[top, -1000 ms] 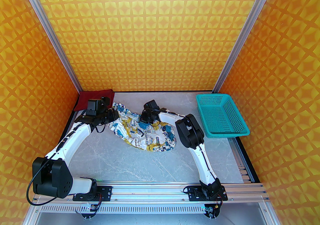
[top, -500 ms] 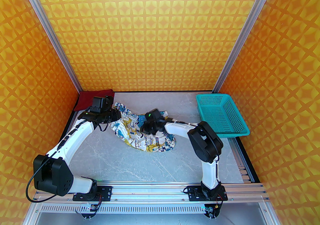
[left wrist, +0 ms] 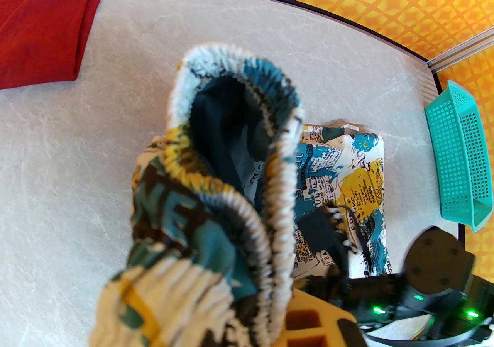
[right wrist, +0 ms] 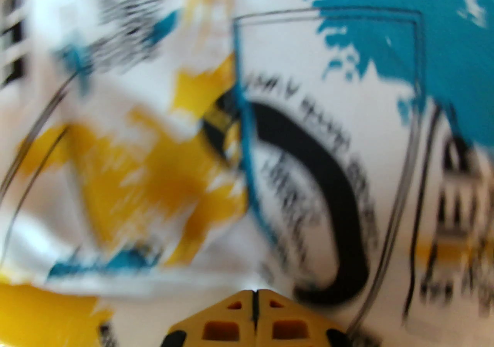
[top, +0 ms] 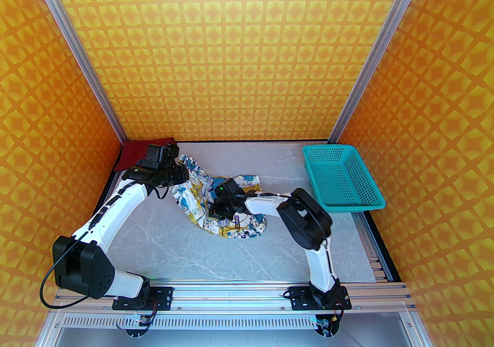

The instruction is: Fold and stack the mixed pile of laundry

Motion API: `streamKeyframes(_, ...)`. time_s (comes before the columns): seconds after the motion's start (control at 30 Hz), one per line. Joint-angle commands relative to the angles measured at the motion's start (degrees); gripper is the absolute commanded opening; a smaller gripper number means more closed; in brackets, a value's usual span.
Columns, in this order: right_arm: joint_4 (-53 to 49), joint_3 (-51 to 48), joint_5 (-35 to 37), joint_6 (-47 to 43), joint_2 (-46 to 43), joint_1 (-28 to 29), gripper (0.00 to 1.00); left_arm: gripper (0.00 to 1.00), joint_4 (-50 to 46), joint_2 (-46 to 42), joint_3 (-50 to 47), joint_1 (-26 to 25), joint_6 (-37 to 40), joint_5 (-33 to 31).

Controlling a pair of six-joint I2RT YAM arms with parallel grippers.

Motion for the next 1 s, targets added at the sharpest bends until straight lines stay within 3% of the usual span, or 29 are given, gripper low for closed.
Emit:
streamKeyframes(0.0,-0.44,-4.3,-0.11,1.77,-5.73,0.33,0.0,0.0,-1.43,0.69,1.9,-0.74,1.24,-2.42)
streamKeyframes(0.2,2.44,-7.97,-0.89,3.8,-4.46,3.66,0.0,0.0,-1.41,1.45,2.77,-1.29,1.4,-2.76)
streamKeyframes(0.43,3.81,-3.88,-2.36,4.22,1.11,4.8,0.0,0.0,-2.46,2.06,4.56,-2.46,1.83,-3.98)
streamKeyframes(0.57,0.82,-2.94,-1.08,2.21,-0.88,4.22,0.0,0.0,-4.61,2.96,6.71,-4.41,2.3,-6.53)
streamKeyframes(0.7,-0.08,-7.33,-0.79,1.53,-8.49,1.26,0.0,0.0,-6.45,3.56,8.27,-7.01,2.34,-10.38)
streamKeyframes(0.8,-7.0,-9.75,0.94,-3.01,-15.51,-2.8,0.0,0.0,-7.62,4.2,9.16,-8.8,1.69,-12.72)
streamKeyframes(0.97,-20.59,-14.36,6.45,-13.3,-24.08,-13.17,0.06,0.0,-12.02,6.89,13.67,-14.39,0.44,-22.12)
